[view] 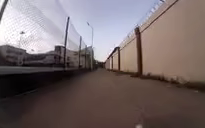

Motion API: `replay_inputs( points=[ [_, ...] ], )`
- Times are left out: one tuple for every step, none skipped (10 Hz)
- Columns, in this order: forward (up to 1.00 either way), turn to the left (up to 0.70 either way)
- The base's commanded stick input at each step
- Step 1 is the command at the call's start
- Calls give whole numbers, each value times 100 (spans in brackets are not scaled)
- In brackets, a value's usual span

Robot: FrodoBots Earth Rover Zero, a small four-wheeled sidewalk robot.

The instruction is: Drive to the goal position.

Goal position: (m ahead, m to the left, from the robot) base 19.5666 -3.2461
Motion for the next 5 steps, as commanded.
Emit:
replay_inputs(
  points=[
    [100,4],
    [100,9],
    [100,0],
    [100,0],
    [100,0]
  ],
)
